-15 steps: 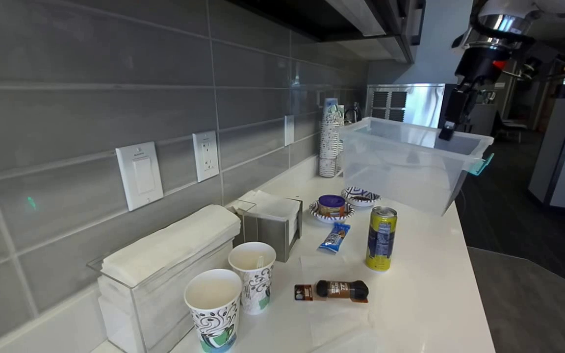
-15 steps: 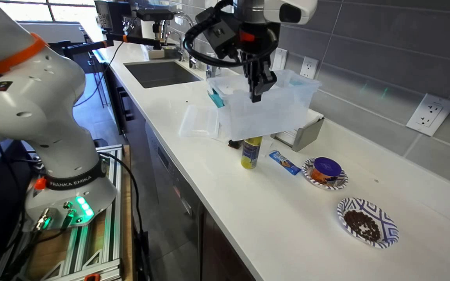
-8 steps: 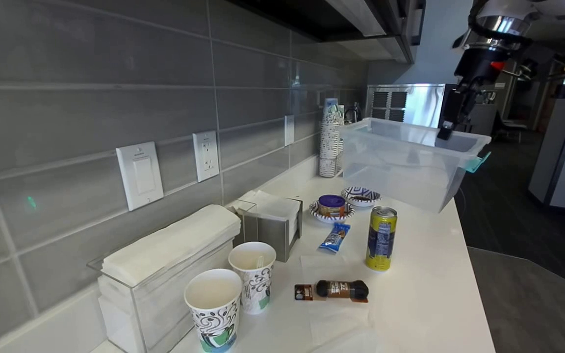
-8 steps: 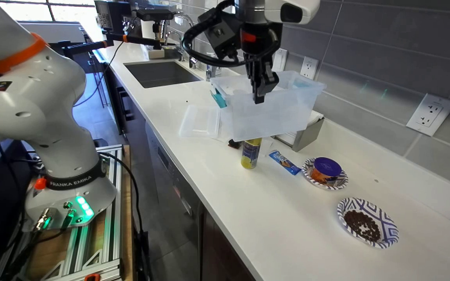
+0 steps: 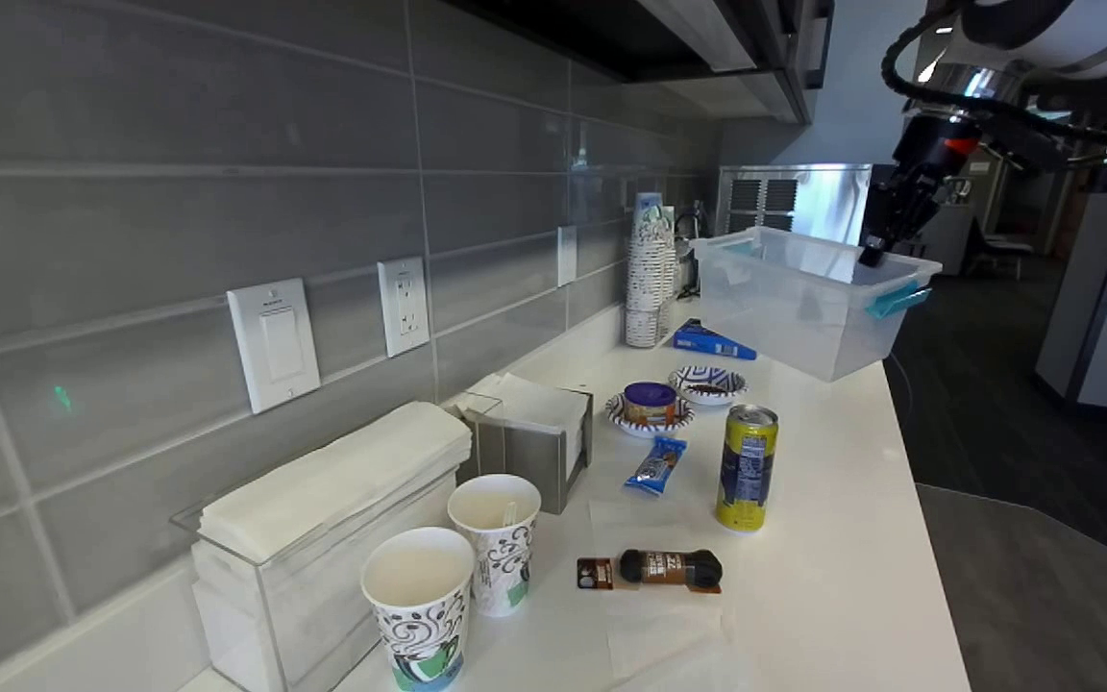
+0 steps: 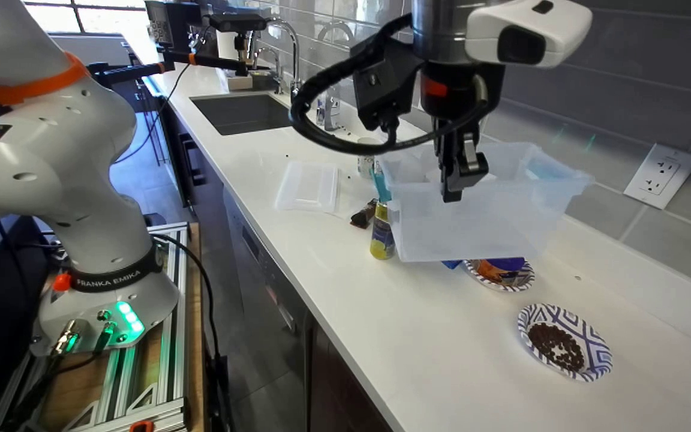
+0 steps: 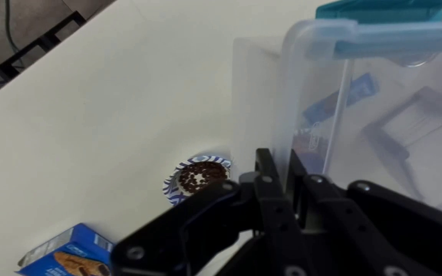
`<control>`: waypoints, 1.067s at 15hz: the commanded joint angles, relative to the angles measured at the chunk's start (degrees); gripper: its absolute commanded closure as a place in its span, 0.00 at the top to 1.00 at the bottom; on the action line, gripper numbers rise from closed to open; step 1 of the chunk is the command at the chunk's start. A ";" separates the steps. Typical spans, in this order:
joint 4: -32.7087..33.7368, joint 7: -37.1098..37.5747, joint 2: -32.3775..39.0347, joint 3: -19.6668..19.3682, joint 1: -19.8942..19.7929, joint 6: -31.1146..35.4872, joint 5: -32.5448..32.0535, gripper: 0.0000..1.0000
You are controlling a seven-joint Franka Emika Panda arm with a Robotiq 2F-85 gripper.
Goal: Move the clear container to the right.
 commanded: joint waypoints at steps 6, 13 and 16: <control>-0.65 -1.33 7.60 -1.19 -1.93 -1.30 0.30 0.03; -5.44 -6.40 9.97 -1.36 -2.03 1.66 1.97 0.03; -7.30 -8.95 11.36 -1.22 -1.88 6.26 4.01 0.03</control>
